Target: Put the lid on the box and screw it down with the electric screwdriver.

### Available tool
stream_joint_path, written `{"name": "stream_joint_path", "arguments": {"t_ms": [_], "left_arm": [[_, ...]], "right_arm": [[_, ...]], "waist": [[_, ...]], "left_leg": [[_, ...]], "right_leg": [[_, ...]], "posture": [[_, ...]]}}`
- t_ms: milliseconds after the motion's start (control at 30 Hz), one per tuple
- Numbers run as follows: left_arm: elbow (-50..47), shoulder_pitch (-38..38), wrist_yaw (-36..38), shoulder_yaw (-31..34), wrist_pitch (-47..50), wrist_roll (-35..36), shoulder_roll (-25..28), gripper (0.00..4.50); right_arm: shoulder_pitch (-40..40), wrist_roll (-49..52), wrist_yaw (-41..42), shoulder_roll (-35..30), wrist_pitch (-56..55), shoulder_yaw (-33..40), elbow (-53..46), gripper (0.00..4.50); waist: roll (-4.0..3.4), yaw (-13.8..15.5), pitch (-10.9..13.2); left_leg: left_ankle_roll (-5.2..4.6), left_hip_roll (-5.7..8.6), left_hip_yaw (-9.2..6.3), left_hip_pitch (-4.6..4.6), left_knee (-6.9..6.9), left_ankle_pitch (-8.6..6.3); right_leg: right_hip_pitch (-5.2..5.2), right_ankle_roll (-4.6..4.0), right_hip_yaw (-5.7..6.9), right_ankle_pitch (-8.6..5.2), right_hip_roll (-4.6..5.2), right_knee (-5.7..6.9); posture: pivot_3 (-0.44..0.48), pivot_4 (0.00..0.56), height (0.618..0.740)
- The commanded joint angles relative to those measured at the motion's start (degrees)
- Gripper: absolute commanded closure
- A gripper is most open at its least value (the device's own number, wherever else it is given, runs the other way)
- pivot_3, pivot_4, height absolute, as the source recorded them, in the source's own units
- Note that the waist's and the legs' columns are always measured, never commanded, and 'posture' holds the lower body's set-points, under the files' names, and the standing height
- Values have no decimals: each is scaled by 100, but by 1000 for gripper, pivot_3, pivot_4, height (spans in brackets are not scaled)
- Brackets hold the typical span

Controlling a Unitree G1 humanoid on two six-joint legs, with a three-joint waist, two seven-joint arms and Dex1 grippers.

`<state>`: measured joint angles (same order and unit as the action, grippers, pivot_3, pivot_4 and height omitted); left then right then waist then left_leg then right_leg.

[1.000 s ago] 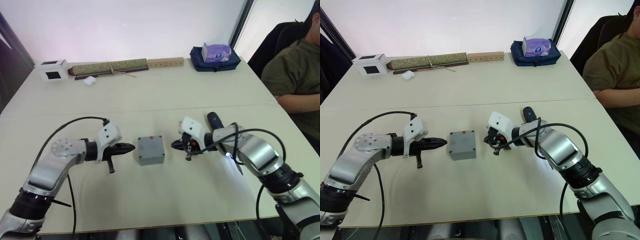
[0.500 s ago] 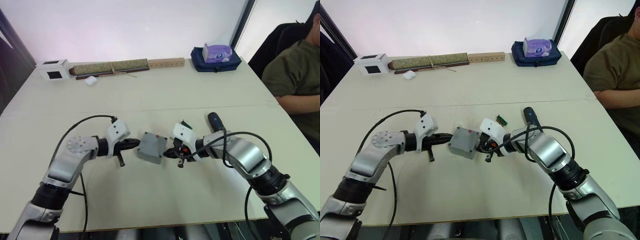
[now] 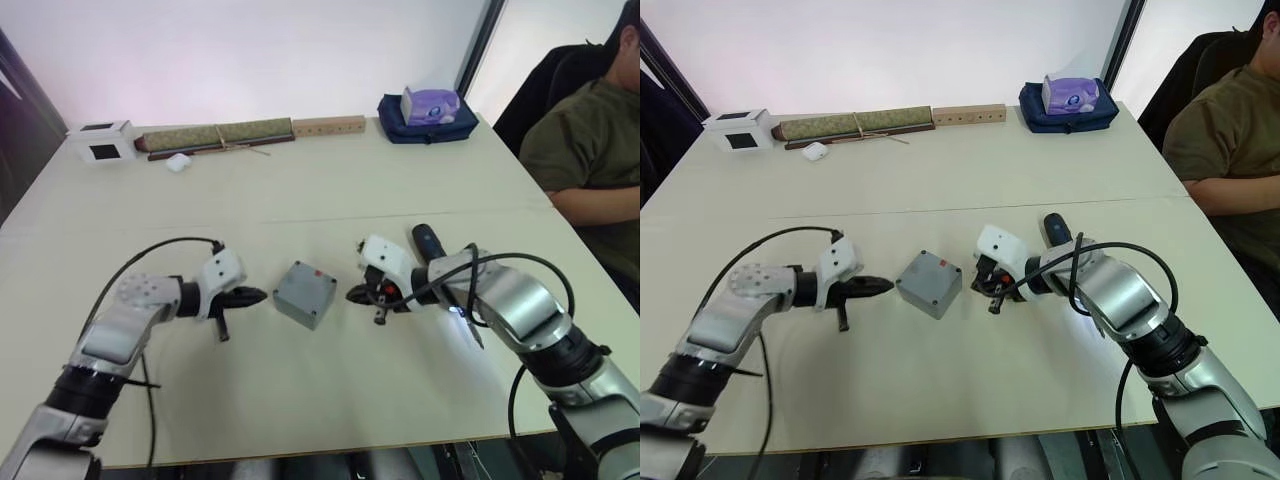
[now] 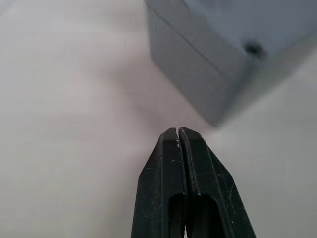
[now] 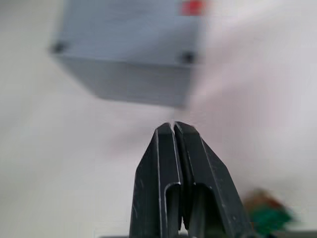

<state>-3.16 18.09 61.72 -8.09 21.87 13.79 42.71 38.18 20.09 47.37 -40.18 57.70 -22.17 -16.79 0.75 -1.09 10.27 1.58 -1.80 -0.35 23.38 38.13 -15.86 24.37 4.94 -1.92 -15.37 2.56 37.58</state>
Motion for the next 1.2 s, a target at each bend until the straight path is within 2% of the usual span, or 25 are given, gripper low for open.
{"name": "stream_joint_path", "arguments": {"t_ms": [33,333,467,967,1200], "left_arm": [[-656,-189,256,105,231,339,147,4500],[-737,-27,-39,-77,382,239,-227,4500],[-587,131,-116,-81,312,177,-322,4500],[-138,452,-120,-69,69,36,-360,4500],[-465,223,18,30,214,170,-160,4500]], "right_arm": [[237,-234,-50,208,-478,118,406,4471],[340,-583,-17,940,-1042,-137,1149,4471],[253,-641,109,1054,-1077,-253,1137,4471],[-40,-536,306,962,-565,-209,347,4471],[-63,-631,124,911,-691,26,271,4471]], "waist": [[1,6,0],[1,22,0],[1,20,0],[1,14,0],[1,12,0]], "left_leg": [[0,0,0,0,0,0],[0,1,0,1,2,0],[0,2,0,0,2,0],[0,1,-1,-1,2,0],[0,1,-2,-1,2,0]], "right_leg": [[0,0,0,0,0,1],[-1,0,0,0,1,2],[0,0,0,0,0,4],[0,0,0,0,-1,9],[0,0,0,0,-1,10]], "posture": [[0,150,740],[0,150,740],[0,150,740],[0,150,740],[0,150,740]]}}
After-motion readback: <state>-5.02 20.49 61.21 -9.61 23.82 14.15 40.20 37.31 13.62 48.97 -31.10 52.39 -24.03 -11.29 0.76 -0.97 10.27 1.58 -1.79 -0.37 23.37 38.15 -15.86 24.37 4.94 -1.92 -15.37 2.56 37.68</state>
